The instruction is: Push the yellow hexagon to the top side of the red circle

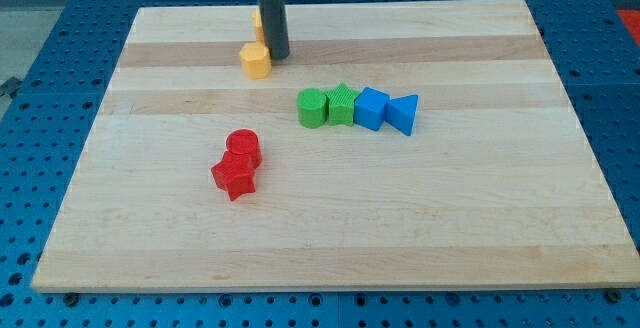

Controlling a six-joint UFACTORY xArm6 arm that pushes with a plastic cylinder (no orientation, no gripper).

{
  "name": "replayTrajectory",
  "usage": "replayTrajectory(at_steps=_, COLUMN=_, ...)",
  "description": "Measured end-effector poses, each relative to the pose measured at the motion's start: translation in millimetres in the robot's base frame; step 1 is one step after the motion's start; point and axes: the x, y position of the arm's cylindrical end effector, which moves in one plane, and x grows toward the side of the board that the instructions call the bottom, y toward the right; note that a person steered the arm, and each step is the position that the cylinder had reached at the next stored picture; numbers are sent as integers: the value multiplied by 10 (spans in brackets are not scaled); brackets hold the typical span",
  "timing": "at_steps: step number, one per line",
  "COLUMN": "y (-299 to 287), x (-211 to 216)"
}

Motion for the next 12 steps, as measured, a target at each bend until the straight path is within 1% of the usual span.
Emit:
replayTrajectory(at_steps=1, y=-13, x=209)
replayTrajectory(at_steps=2, y=-12, x=-90)
replayTrajectory(at_steps=3, y=-142, x=-408)
replayTrajectory(at_steps=4, y=-554, x=-295)
replayTrajectory(at_steps=5, y=-702, x=110)
replayTrajectory(at_steps=6, y=-574, x=395)
replayTrajectory(at_steps=7, y=-583, x=174)
replayTrajectory(at_steps=8, y=-581, x=-162)
replayTrajectory(at_steps=9, y=-387, x=-184)
replayTrajectory(at_steps=10, y=-326, x=-24)
replayTrajectory(at_steps=11, y=-326, x=327)
replayTrajectory(at_steps=12, y=-326, x=579)
